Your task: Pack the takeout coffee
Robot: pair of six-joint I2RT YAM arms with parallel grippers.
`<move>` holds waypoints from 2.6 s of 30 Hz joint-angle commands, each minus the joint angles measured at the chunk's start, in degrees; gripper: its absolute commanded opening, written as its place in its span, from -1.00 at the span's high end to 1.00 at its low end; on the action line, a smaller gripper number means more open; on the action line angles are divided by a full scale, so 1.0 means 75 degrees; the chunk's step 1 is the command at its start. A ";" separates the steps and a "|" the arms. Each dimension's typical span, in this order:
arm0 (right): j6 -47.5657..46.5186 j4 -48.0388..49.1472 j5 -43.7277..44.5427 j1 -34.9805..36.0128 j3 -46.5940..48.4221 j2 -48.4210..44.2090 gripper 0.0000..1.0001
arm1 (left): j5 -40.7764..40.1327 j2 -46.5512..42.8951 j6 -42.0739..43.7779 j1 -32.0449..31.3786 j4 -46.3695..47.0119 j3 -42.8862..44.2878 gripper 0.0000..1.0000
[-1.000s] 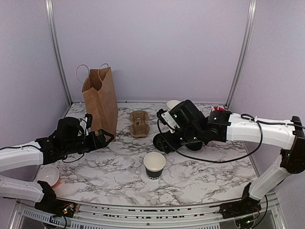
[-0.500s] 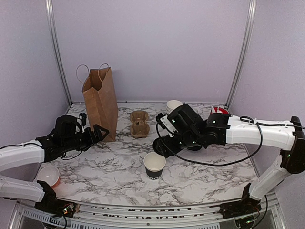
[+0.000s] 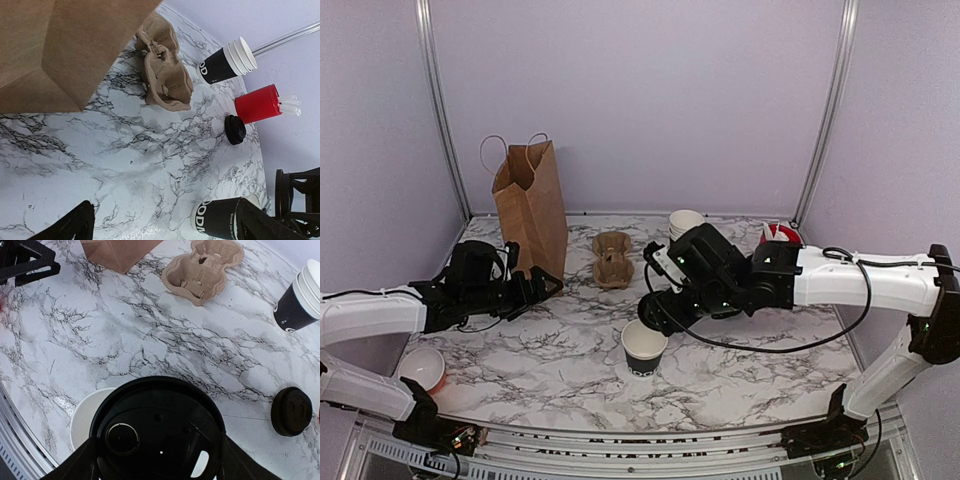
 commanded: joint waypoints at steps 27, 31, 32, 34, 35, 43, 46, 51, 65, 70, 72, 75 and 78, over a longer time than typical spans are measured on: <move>0.0459 -0.0085 0.0677 0.1027 0.0498 0.0688 -0.48 | 0.0100 0.1303 -0.0186 -0.1973 -0.0162 0.1226 -0.98; 0.0482 -0.0043 0.0697 0.1057 0.0500 0.0859 -0.48 | 0.0134 0.1488 -0.0188 -0.2078 -0.0162 0.1491 -0.98; 0.0487 -0.0031 0.0730 0.1059 0.0489 0.0894 -0.48 | 0.0121 0.1525 -0.0178 -0.2113 -0.0268 0.1518 -0.98; 0.0500 -0.0028 0.0782 0.1059 0.0462 0.0957 -0.48 | 0.0116 0.1598 -0.0166 -0.2167 -0.0403 0.1529 -0.98; 0.0518 -0.0028 0.0778 0.1059 0.0438 0.0986 -0.48 | 0.0114 0.1617 -0.0159 -0.2187 -0.0399 0.1524 -0.98; 0.0628 0.0088 0.0677 0.1059 0.0239 0.1117 -0.48 | 0.0132 0.1778 -0.0119 -0.2287 -0.0418 0.1528 -0.94; 0.0707 0.0094 0.0658 0.1059 0.0163 0.1123 -0.48 | 0.0166 0.1866 -0.0079 -0.2310 -0.0455 0.1547 -0.88; 0.0794 0.0447 0.0556 0.1059 -0.0004 0.0892 -0.50 | 0.0212 0.1956 -0.0019 -0.2370 -0.0518 0.1620 -0.82; 0.0980 0.0638 0.0407 0.1062 -0.0404 0.1094 -0.51 | 0.0323 0.2209 0.0225 -0.2574 -0.0772 0.1900 -0.61; 0.1011 0.0642 0.0374 0.1059 -0.0483 0.1157 -0.52 | 0.0299 0.2387 0.0300 -0.2671 -0.0936 0.1973 -0.49; 0.1011 0.0629 0.0376 0.1059 -0.0504 0.1163 -0.52 | 0.0256 0.2452 0.0335 -0.2709 -0.1006 0.1987 -0.44; 0.1014 0.0601 0.0384 0.1053 -0.0518 0.1181 -0.53 | 0.0131 0.2519 0.0409 -0.2736 -0.1162 0.2031 -0.37; 0.1010 0.0581 0.0384 0.1058 -0.0523 0.1198 -0.53 | 0.0000 0.2520 0.0487 -0.2780 -0.1294 0.2058 -0.33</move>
